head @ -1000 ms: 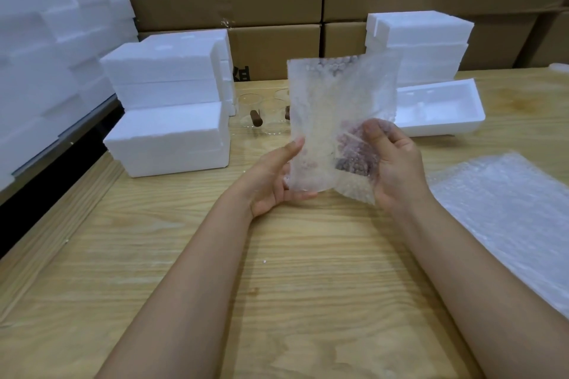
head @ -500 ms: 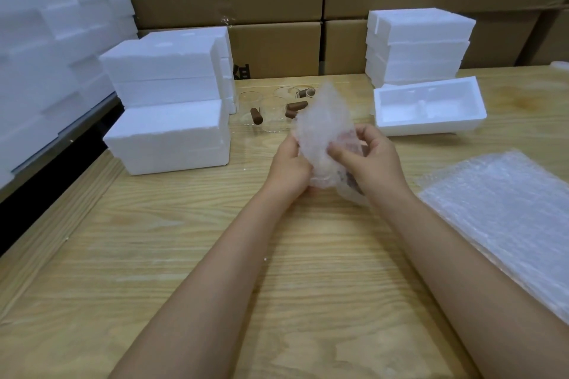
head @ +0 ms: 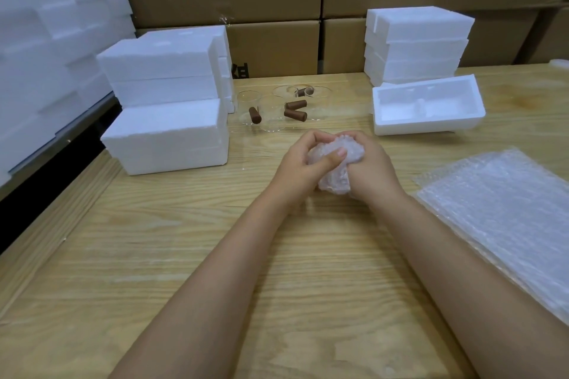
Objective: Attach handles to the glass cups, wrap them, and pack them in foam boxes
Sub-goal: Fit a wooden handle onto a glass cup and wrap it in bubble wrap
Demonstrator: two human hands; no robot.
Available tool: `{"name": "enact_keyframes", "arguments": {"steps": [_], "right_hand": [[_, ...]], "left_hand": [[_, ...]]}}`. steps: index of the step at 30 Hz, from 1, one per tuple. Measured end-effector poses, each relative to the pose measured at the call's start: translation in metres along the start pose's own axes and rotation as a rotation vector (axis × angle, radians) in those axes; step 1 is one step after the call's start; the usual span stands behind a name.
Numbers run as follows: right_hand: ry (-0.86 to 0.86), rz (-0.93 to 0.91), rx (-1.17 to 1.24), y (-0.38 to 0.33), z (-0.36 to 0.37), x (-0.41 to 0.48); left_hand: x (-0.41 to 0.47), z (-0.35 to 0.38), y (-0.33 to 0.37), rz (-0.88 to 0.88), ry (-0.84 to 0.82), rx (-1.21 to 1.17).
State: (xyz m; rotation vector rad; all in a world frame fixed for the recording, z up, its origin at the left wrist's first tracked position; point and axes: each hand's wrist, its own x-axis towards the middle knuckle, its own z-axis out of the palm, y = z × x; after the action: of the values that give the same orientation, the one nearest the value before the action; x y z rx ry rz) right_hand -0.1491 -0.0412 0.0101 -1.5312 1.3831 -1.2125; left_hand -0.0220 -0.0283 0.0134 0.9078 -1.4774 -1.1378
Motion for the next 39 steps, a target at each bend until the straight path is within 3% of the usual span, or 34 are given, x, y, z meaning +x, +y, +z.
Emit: {"name": "enact_keyframes", "arguments": {"steps": [7,12,19,25,31,39], "right_hand": [[-0.316,-0.045,0.339,-0.005,-0.004,-0.009],[-0.046,-0.094,0.067,-0.005,0.008,-0.008],[0.225,-0.042,-0.029,-0.005,0.006,-0.005],[0.133,-0.098,-0.012,-0.006,0.01,-0.012],[0.089,-0.061,-0.182,-0.004,0.021,-0.008],[0.16,0.056,-0.18,0.001,0.008,-0.002]], "left_hand": [[0.004,-0.01,-0.007,0.053,0.194,0.204],[0.002,-0.004,-0.007,0.077,0.201,0.271],[-0.001,-0.001,-0.005,-0.008,0.033,0.173],[0.004,0.0,-0.011,-0.053,0.181,0.268],[0.007,-0.001,-0.015,-0.035,0.352,0.239],[-0.002,-0.001,-0.013,0.14,0.118,0.255]]}}
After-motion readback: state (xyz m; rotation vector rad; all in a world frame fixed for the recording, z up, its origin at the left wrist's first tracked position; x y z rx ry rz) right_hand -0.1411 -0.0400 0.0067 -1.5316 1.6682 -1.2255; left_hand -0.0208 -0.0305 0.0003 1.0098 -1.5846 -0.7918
